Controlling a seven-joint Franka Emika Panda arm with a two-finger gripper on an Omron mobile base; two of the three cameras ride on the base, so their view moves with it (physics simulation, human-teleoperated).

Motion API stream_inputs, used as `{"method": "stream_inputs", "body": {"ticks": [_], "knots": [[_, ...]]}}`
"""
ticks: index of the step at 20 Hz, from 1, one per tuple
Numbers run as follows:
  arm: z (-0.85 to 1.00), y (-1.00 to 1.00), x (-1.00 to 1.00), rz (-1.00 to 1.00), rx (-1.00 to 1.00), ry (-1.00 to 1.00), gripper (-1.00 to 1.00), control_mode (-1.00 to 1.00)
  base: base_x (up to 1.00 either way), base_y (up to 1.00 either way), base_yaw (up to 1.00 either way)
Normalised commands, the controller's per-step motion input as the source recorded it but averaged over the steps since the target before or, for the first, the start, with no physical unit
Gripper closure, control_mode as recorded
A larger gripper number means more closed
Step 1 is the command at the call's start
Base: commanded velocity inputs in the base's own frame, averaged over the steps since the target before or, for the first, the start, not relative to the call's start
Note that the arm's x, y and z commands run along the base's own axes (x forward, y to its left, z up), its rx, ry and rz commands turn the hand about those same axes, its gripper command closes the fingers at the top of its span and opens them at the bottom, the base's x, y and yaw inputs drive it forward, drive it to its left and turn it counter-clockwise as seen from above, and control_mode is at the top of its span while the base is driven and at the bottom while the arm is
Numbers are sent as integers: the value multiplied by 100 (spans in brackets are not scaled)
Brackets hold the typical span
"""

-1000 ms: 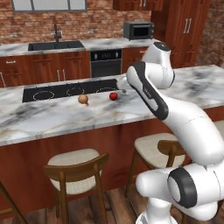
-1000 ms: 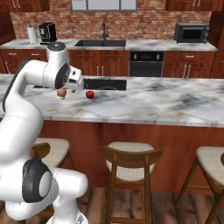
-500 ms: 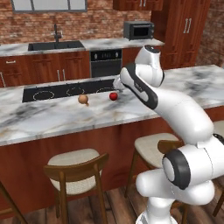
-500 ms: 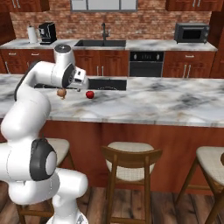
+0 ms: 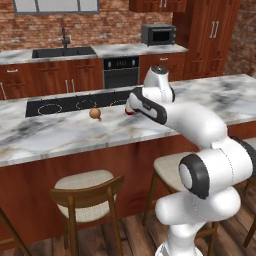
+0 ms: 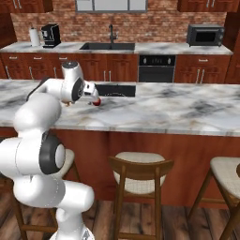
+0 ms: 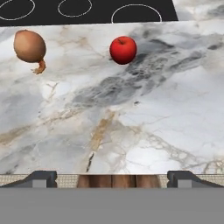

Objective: Place the liquor on the top shelf of the fridge to keep it out of children's reach, and place the onion and apple on lower shelves for easy access.

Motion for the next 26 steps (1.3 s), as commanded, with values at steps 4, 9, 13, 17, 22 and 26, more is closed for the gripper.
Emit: {"method": "stream_inputs", "body": {"ticks": [4, 9, 13, 17, 22, 26], "knots": [[-37, 0, 40, -1, -4, 0, -100, -100, 0, 0, 0], [-16, 0, 39, -1, 0, 0, -100, -100, 0, 0, 0], [-5, 0, 39, 0, 0, 0, -100, -100, 0, 0, 0], [-11, 0, 36, 0, 0, 0, -100, -100, 0, 0, 0], [-13, 0, 35, 0, 0, 0, -100, -100, 0, 0, 0], [-16, 0, 36, 0, 0, 0, -100, -100, 0, 0, 0]]}}
